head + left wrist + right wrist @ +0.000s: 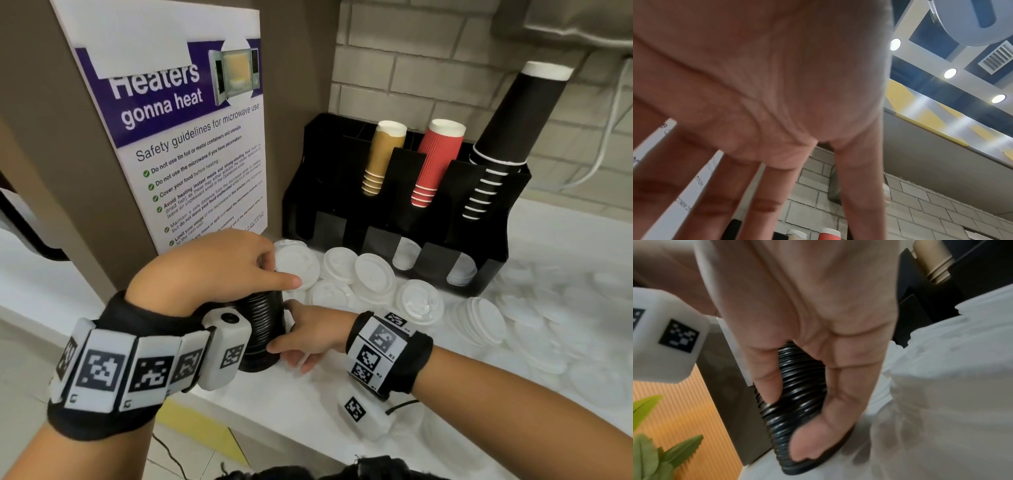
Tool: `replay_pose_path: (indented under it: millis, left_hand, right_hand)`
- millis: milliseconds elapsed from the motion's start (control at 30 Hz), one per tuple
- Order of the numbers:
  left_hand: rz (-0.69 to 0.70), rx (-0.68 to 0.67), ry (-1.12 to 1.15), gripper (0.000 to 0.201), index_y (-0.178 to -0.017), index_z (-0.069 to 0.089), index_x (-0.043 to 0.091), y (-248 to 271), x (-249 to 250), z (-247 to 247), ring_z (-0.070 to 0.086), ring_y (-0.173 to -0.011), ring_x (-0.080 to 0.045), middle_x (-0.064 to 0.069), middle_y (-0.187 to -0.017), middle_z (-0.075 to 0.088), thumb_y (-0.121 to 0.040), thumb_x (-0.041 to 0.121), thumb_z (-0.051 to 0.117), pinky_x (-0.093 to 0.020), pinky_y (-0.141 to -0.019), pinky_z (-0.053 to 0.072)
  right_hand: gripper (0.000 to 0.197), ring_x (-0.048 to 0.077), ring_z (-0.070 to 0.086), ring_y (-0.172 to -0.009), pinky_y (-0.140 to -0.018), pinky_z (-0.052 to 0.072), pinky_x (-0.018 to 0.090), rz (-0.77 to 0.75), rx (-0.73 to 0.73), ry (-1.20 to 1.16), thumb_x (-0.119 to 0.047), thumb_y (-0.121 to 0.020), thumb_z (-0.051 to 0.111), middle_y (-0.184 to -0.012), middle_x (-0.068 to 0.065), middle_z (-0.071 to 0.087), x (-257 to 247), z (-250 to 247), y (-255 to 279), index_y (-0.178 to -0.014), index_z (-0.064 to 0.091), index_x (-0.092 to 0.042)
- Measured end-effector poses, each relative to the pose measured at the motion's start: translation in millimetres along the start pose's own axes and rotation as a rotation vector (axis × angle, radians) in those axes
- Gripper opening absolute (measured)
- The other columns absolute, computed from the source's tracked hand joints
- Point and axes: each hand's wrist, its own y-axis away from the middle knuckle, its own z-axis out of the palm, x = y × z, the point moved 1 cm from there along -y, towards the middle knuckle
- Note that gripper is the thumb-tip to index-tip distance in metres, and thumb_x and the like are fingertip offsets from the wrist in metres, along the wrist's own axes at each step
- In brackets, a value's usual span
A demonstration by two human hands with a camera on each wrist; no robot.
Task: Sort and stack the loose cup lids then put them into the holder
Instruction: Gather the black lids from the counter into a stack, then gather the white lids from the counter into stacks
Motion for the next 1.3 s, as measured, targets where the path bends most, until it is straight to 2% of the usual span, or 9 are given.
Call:
replay_pose_path:
  millis: [133,333,633,800,967,1067,1167,1233,1300]
  left_hand:
    - [-0.008,-0.012,-0.026,0.037,-0.090,0.060,0.027,-1.5,-1.1,1.5,0.051,-0.076,0.001,0.015,-0.086,0.058,-0.081,0.063,0.062,-0.022,-0.063,0.035]
    - [-0.019,-0.042,-0.004,0.041,-0.097,0.061,0.025,-2.5,-2.0,2.4,0.053,-0.077,-0.002,0.014,-0.085,0.059,-0.080,0.063,0.062,-0.025,-0.069,0.040]
    - [-0.011,-0.047,-0.031,0.044,-0.103,0.060,0.025,-9.0,-0.3,1.2,0.056,-0.085,-0.007,0.011,-0.091,0.060,-0.080,0.063,0.063,-0.028,-0.079,0.045]
    - [0.320,0.115,0.396,0.041,-0.093,0.065,0.037,-15.8,26.0,0.2,0.061,-0.073,-0.003,0.014,-0.086,0.066,-0.068,0.070,0.063,-0.024,-0.071,0.049]
    - [0.552,0.144,0.820,0.010,-0.100,0.070,0.015,-50.3,67.6,33.2,0.061,-0.085,0.003,0.012,-0.090,0.067,-0.092,0.020,0.067,-0.013,-0.080,0.047]
    - [0.482,0.099,0.896,0.009,-0.099,0.069,0.013,-70.4,75.7,61.2,0.060,-0.086,0.003,0.012,-0.091,0.067,-0.092,0.012,0.065,-0.016,-0.082,0.047]
    - [0.410,0.069,0.963,0.009,-0.096,0.070,0.022,-81.1,74.0,79.2,0.060,-0.086,0.002,0.017,-0.089,0.067,-0.092,0.016,0.066,-0.019,-0.083,0.047]
    - [0.345,0.071,1.025,0.009,-0.095,0.070,0.027,-83.7,71.8,84.4,0.061,-0.089,-0.006,0.016,-0.090,0.066,-0.092,0.019,0.065,-0.029,-0.088,0.051]
    - [0.315,0.065,1.060,0.010,-0.094,0.071,0.028,-83.6,71.5,86.3,0.061,-0.091,-0.013,0.017,-0.091,0.066,-0.092,0.020,0.065,-0.038,-0.094,0.051]
  right_hand:
    - [0.060,0.020,0.060,-0.093,-0.081,0.056,0.042,-0.018,-0.005,0.018,-0.013,-0.093,0.059,-0.121,0.025,0.060,-2.1,2.8,-1.2,-0.140,0.022,-0.009]
    - [0.064,0.026,0.059,-0.116,-0.091,0.054,0.042,-0.032,-0.005,0.025,-0.012,-0.092,0.060,-0.126,0.016,0.057,-4.9,2.6,-4.2,-0.143,0.021,-0.011]
    - [0.077,0.019,0.064,-0.099,-0.074,0.057,0.030,-0.072,0.032,0.042,-0.017,-0.090,0.064,-0.118,0.017,0.063,-4.3,-25.1,7.6,-0.150,0.016,-0.013]
    - [0.020,0.010,0.063,-0.081,-0.068,0.057,0.025,-0.200,0.416,-0.173,-0.016,-0.089,0.063,-0.092,0.004,0.064,-10.0,-122.4,42.4,-0.107,0.054,-0.017]
    - [0.013,0.013,0.048,-0.072,-0.069,0.048,0.025,-0.119,0.898,-0.467,-0.011,-0.091,0.054,-0.079,0.002,0.047,13.0,-217.7,34.4,-0.080,0.050,-0.015]
    - [0.021,0.017,0.047,-0.075,-0.081,0.048,0.032,0.059,0.884,-0.261,-0.012,-0.090,0.055,-0.082,0.003,0.046,28.4,-240.3,9.2,-0.073,0.044,-0.019]
    - [0.018,0.021,0.055,-0.082,-0.058,0.035,0.010,0.267,0.803,0.210,-0.012,-0.099,0.045,-0.093,0.012,0.055,30.4,-236.1,-15.9,-0.087,0.056,-0.006]
    - [0.031,0.029,0.054,-0.118,-0.079,0.043,0.017,0.308,0.706,0.555,-0.015,-0.102,0.041,-0.131,0.015,0.055,30.6,-234.7,-25.5,-0.127,0.054,-0.002]
    - [0.039,0.028,0.049,-0.128,-0.103,0.040,0.032,0.374,0.630,0.683,-0.019,-0.101,0.044,-0.141,0.011,0.049,37.5,-236.6,-32.0,-0.139,0.046,-0.008]
